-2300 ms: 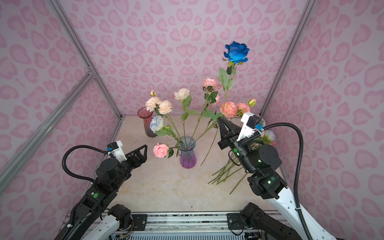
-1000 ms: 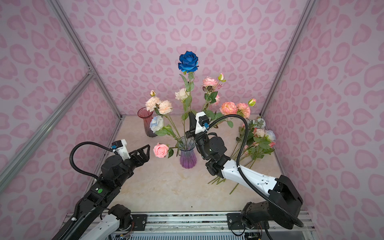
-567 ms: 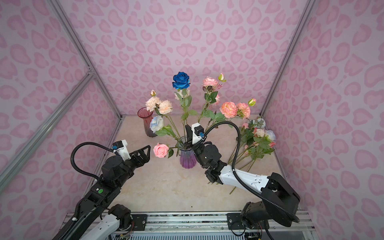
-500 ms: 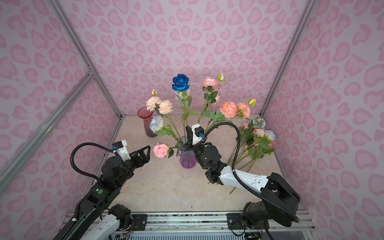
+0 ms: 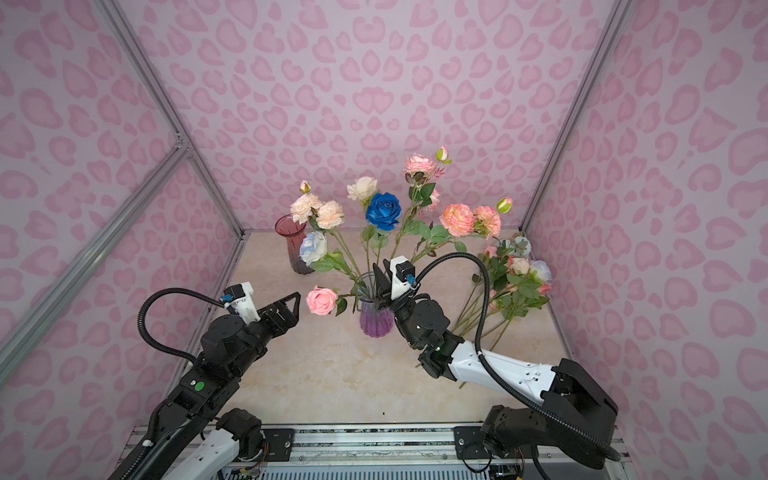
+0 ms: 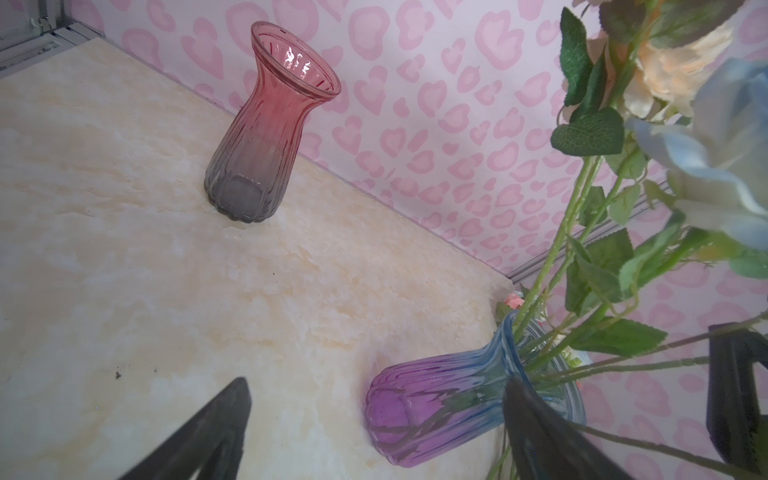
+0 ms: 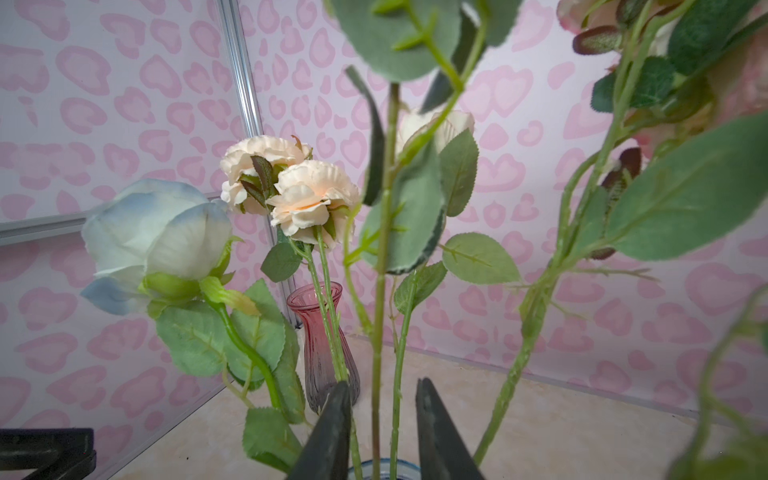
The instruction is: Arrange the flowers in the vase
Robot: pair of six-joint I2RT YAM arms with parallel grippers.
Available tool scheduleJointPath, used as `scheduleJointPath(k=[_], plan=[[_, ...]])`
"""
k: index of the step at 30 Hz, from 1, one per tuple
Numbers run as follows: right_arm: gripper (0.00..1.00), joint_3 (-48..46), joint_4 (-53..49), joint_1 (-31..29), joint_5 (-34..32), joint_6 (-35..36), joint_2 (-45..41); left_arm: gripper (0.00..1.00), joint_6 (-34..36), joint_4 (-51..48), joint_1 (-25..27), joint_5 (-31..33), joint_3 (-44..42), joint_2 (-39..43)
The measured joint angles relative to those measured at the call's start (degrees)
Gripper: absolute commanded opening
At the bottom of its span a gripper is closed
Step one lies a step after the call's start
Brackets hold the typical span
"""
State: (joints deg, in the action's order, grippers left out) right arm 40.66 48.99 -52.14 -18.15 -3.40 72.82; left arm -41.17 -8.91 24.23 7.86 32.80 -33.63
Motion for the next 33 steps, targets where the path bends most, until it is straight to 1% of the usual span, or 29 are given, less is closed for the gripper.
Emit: scheduleJointPath(k=[7,11,16,23,25,27,31,33], plan=[[0.31,-1.0,-9.6,-1.9,-0.3,-1.6,-7.2,0.97,-0.4,0.0,0.0,-1.9,0.1,-3.5],[0.31,-1.0,-15.3,-2.7,-0.2,-1.6,-10.0,1.00,-0.8,2.0,0.0,-4.0,-1.9,-3.8],[0.32,-0.9,-21.7,-3.5,-0.2,-1.6,-14.3,0.89,-0.9,2.3,0.0,-5.4,-4.0,-3.1],[0.35,-1.1,-30.1,-5.8,-0.2,-3.0,-20.7,0.75,-1.4,2.1,0.2,-8.7,-9.3,-2.6],[0.35,-1.0,-32.4,-6.8,-0.2,-3.0,-22.0,0.65,-1.9,2.2,0.2,-9.6,-10.3,-2.8],[0.36,-0.6,-34.5,-7.5,-0.7,-3.1,-22.8,0.50,-1.9,2.1,0.3,-10.1,-10.9,-3.0],[0.35,-0.3,-37.7,-8.6,-1.5,-3.3,-23.7,0.04,-1.8,2.1,0.8,-11.1,-11.5,-3.0],[0.33,-0.5,-39.1,-9.4,-1.7,-3.5,-24.1,0.04,-1.4,2.4,1.3,-11.6,-11.8,-3.8]])
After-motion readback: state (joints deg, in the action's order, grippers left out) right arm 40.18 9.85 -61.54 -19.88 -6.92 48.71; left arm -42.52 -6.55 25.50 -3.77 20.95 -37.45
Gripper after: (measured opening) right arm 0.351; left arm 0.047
